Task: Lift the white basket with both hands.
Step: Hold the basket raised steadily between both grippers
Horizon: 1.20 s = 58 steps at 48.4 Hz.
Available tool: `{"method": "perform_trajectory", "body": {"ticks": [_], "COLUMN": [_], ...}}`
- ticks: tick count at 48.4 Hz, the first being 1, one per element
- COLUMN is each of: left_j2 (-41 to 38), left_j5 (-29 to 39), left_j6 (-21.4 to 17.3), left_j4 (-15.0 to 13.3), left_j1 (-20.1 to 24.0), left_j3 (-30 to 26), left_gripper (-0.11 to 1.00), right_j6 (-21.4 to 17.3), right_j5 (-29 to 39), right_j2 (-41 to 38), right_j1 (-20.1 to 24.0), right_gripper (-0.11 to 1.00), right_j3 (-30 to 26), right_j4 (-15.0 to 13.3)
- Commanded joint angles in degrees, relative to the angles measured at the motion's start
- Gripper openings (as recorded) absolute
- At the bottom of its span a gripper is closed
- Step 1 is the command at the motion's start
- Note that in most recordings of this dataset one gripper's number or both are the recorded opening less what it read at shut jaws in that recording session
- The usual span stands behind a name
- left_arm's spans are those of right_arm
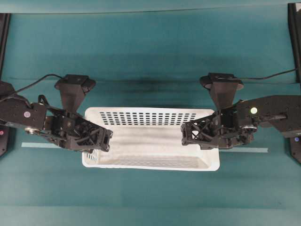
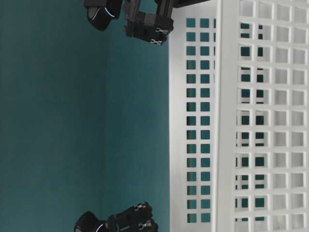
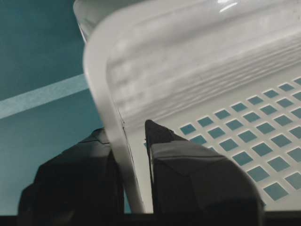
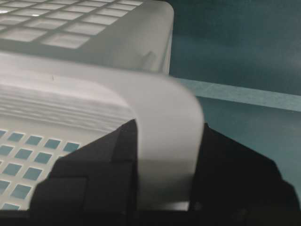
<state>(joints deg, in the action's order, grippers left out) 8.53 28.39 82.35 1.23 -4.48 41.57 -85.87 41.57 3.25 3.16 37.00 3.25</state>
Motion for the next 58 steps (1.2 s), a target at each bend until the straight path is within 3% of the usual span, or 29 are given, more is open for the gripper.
{"method": "perform_trajectory", "body": {"ticks": [1,49,53,58], "left_j2": [0.0,0.0,-0.1,0.0], "left_j5": [-1.3,-2.5,-2.5,-2.4], "left_j6": [-0.4,-1.1,-1.1,-1.0], "left_j4": [0.8,0.7,0.8,0.7], "left_j1": [-0.2,-0.2,-0.2,-0.2], "left_j3": [-0.9,0.4,0.5,0.5], "left_gripper": [0.05,0.05,0.10,0.30], "right_j6": [1.0,0.6,0.6,0.8], "right_j5": [-0.8,-4.1,-4.1,-4.1], "right_j2": [-0.3,-1.9,-1.9,-2.0], "right_j1": [1.3,1.3,1.3,1.2], "right_gripper": [0.16,0.16,0.24,0.42], "right_j3": [-0.4,0.8,0.9,0.8], "right_j4": [-0.7,-0.6,-0.5,-0.7]}}
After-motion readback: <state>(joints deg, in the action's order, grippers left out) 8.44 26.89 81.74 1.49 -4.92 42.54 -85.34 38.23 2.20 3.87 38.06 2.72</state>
